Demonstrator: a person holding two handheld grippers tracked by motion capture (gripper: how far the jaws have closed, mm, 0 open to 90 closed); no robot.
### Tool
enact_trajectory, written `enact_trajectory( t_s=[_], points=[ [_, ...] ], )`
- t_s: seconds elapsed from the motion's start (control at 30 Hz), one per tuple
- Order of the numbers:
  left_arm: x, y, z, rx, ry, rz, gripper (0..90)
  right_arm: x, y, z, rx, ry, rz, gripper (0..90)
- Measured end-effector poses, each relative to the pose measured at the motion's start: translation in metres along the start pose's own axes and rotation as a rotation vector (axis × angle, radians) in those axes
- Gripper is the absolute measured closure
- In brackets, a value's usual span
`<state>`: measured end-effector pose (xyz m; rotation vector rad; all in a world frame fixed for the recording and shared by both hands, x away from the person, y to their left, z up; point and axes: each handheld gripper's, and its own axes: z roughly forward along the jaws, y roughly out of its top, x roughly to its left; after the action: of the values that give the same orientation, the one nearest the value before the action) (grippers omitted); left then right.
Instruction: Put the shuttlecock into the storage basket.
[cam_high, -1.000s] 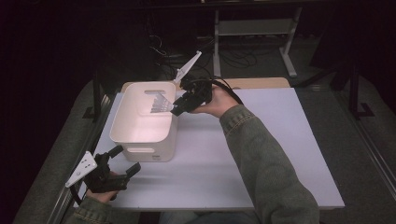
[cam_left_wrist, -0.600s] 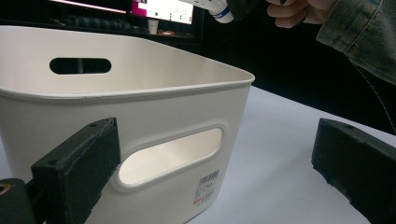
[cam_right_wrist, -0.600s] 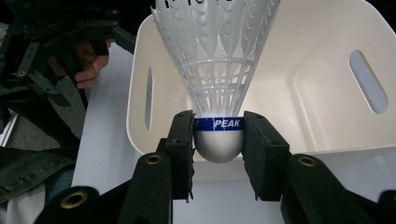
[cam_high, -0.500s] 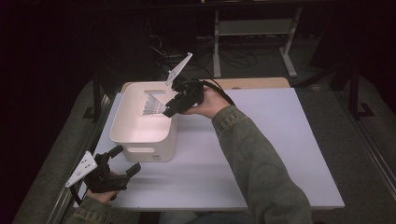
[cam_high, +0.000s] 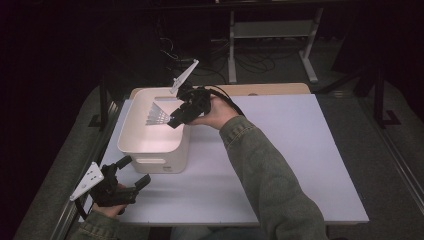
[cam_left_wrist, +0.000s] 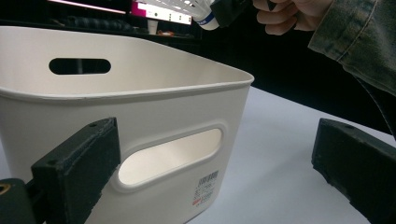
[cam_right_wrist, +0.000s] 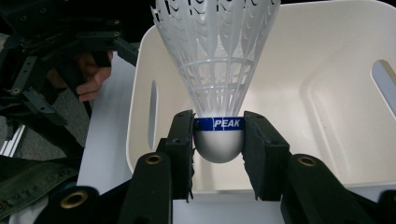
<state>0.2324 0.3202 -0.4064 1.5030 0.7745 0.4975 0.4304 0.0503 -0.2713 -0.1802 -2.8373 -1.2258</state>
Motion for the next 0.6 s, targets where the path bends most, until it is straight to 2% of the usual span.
enact_trajectory(
  t_s=[0.2,0.6],
  points=[
    [0.000,0.000,0.000,-0.001,0.000,-0.003,0.8,-0.001,0.000,0.007,-0.010,0.008,0.012,63.6],
    [0.000,0.000,0.000,0.004,0.002,-0.004,0.8,-0.002,-0.001,0.023,0.002,0.044,0.038,63.6]
  ],
)
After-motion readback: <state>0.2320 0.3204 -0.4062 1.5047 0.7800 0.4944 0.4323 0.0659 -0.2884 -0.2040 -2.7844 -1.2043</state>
